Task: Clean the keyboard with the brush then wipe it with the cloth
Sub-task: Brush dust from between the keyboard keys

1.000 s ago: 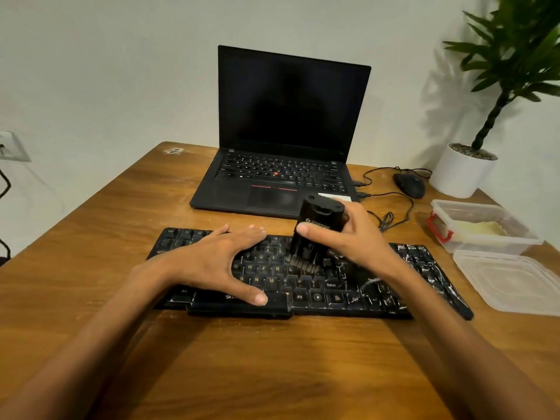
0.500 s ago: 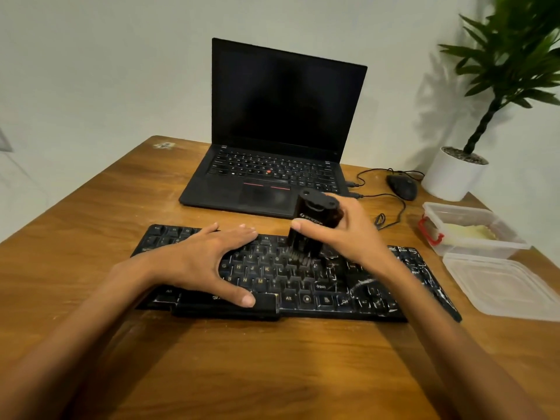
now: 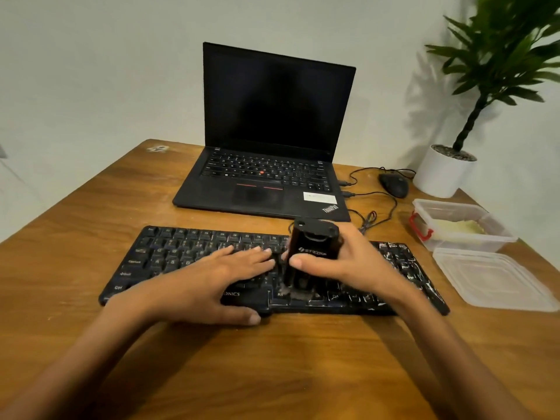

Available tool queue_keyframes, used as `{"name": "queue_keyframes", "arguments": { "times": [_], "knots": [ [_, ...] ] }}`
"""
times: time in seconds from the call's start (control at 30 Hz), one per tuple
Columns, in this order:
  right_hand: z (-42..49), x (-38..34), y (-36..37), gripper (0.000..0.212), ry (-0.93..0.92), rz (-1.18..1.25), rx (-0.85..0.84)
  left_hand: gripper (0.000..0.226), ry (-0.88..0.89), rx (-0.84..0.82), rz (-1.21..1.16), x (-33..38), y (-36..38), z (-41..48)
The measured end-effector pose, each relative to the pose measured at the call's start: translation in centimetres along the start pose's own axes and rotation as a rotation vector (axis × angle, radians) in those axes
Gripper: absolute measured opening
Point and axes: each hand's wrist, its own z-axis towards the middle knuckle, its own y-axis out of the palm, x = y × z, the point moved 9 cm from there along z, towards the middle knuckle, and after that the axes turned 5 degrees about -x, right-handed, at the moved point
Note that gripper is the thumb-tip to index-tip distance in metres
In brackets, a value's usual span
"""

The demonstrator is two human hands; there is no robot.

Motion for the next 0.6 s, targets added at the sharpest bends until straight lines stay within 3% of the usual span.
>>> {"name": "queue_keyframes", "arguments": {
  "times": [0.1, 0.17, 0.3, 0.5, 0.6],
  "knots": [
    [-0.7, 0.3, -2.6, 0.02, 0.066, 0.004, 0.061, 0.079, 0.017, -0.01, 0.029, 0.1, 0.0, 0.0],
    [-0.6, -0.5, -2.8, 0.023, 0.016, 0.004, 0.089, 0.079, 0.044, -0.005, 0.037, 0.3, 0.0, 0.0],
    [0.0, -0.6, 0.3, 0.026, -0.015, -0.019, -0.047, 0.076, 0.058, 0.003, 0.033, 0.4, -0.2, -0.1],
    [0.1, -0.9, -0.8, 0.016, -0.001, -0.035, -0.083, 0.078, 0.062, 0.011, 0.037, 0.1, 0.0, 0.0],
    [0.6, -0.6, 0.4, 0.027, 0.011, -0.042, -0.087, 0.078, 0.063, 0.018, 0.036, 0.1, -0.1, -0.1]
  ]
}}
